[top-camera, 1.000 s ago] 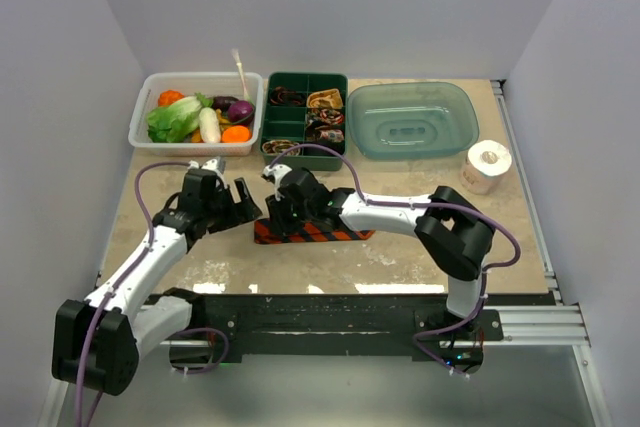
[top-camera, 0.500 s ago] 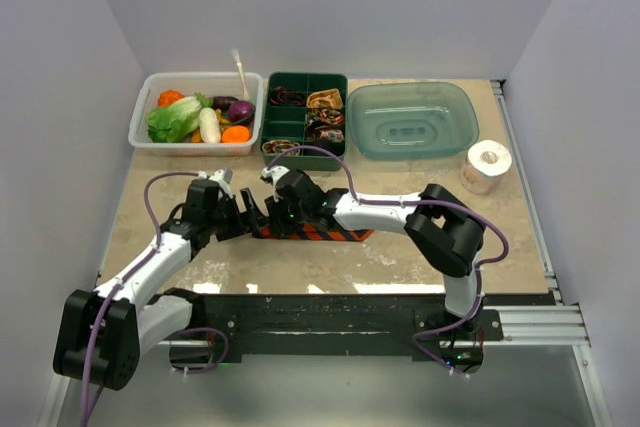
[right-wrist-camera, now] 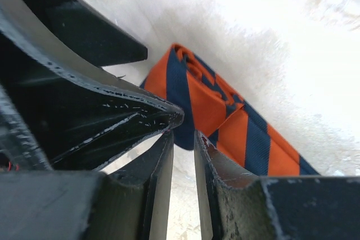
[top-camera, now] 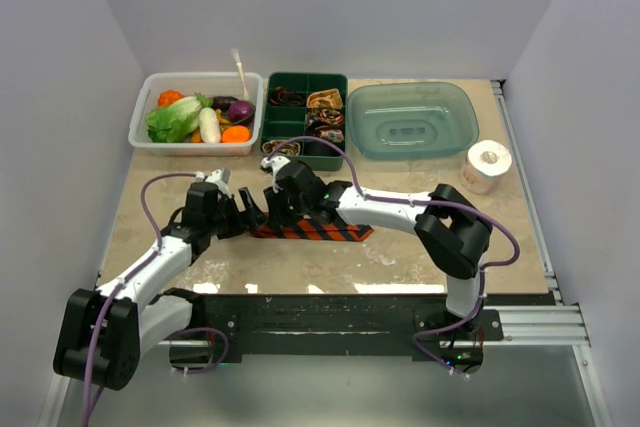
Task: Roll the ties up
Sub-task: Roll the tie at the center of the board.
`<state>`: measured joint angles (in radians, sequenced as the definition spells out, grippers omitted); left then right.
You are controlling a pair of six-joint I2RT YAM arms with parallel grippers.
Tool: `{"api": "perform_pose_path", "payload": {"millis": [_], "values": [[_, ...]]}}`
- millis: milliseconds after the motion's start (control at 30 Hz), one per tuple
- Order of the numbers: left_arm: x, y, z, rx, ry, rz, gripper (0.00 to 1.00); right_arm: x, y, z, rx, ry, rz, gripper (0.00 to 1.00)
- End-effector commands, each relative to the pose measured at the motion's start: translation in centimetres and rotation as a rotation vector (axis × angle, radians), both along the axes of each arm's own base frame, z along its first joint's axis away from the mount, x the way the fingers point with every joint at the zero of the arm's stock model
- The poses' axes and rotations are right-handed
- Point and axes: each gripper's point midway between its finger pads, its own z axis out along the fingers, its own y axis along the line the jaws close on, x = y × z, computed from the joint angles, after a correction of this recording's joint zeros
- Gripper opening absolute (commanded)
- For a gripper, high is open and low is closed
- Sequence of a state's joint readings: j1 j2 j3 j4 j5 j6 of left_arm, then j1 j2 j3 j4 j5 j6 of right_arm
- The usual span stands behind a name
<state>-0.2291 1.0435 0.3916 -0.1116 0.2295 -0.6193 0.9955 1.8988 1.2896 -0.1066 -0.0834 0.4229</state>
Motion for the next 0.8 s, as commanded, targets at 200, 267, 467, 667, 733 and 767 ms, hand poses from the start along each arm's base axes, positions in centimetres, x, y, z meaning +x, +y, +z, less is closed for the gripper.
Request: {"api": "perform_pose_path", "payload": {"millis": [200,267,467,667,733,767], "values": [[0.8,0.6,0.3,-0.003,-0.045,0.046,0.85,1.7,0.8,-0.3,-0.017,-0.041,-0.027,0.26],[0.8,0.7,0.3,-0.001,-0.049,0.055,0.86,1.9,0.7,-1.4,-0.038,-0.037,-0.037,0.26],[0.7,0.8,0.4,-0.016,-0.073,0.064,0.85,2.1,-0.1,-3.7,-0.094,-0.024,-0.049,0.26],[1.0,0.1,0.4,-0.073,-0.110,0.053,0.84,2.5,-1.0,-5.0,-0.093,-0.003,-0.055,0.26],[1.2,0.1,0.6,-0.079,-0.127,0.054,0.84,2.5,-1.3,-5.4,-0.085,0.013,-0.052,0.25],[1.2,0.1,0.4,-0.080,-0.125,0.052,0.84,2.6,-2.0,-6.0,-0.092,0.024,-0.057,0.26]]}}
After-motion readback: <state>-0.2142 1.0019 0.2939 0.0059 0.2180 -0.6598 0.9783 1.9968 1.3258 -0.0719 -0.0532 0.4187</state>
